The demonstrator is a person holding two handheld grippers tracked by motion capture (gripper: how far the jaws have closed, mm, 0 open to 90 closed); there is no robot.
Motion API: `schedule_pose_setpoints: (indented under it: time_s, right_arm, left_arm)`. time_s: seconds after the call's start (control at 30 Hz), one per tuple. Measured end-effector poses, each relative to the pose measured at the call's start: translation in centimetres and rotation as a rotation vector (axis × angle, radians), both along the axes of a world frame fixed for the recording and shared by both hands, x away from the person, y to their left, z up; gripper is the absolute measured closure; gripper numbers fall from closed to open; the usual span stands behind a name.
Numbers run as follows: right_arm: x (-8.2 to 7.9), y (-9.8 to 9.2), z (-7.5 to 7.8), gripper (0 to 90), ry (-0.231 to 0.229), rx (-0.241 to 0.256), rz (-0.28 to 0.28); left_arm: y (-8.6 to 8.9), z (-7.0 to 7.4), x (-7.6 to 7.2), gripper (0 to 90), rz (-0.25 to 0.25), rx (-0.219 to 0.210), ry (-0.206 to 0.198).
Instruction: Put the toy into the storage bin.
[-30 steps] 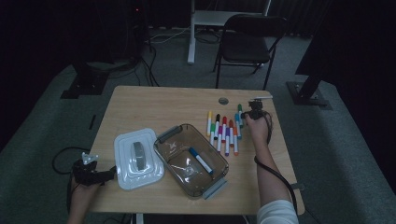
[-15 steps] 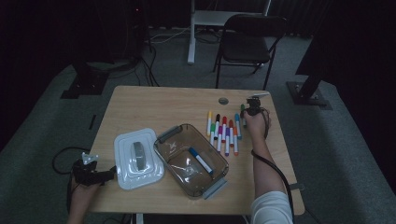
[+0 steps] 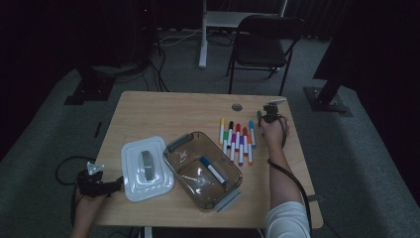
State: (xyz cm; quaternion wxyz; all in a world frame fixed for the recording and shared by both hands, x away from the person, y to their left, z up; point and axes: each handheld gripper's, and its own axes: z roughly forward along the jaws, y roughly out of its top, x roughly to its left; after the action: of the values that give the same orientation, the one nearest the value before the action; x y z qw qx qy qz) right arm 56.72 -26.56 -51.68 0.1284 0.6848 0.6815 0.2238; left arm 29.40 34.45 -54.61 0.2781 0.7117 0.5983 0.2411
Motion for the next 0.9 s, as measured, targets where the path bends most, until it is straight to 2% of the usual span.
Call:
schedule_pose_setpoints:
  time_s: [0.07,0.17,0.23,0.43,0.53,0.9]
  right_arm:
    - [-0.3,-0.2,0.1,76.7,0.011,0.006,-0.011]
    - [-0.7,-0.5,0.4,76.8,-0.004,0.027,-0.021]
    - [-1.1,-0.8,0.6,76.8,0.003,0.044,-0.022]
    - [-2.0,-1.1,1.2,76.8,0.005,0.078,-0.003]
    - [-2.9,-1.0,2.0,76.8,-0.012,0.102,0.023]
    - [-5.6,0.4,5.3,76.8,-0.074,0.123,0.13]
  left_arm:
    - [0.0,0.0,0.0,0.6,0.0,0.0,0.0]
    - [0.0,0.0,0.0,0.6,0.0,0.0,0.0]
    - [0.0,0.0,0.0,0.6,0.0,0.0,0.0]
    - [0.0,0.0,0.0,0.6,0.0,0.0,0.0]
    - [0.0,0.0,0.0,0.6,0.0,0.0,0.0]
    - [0.0,0.0,0.0,0.6,0.0,0.0,0.0]
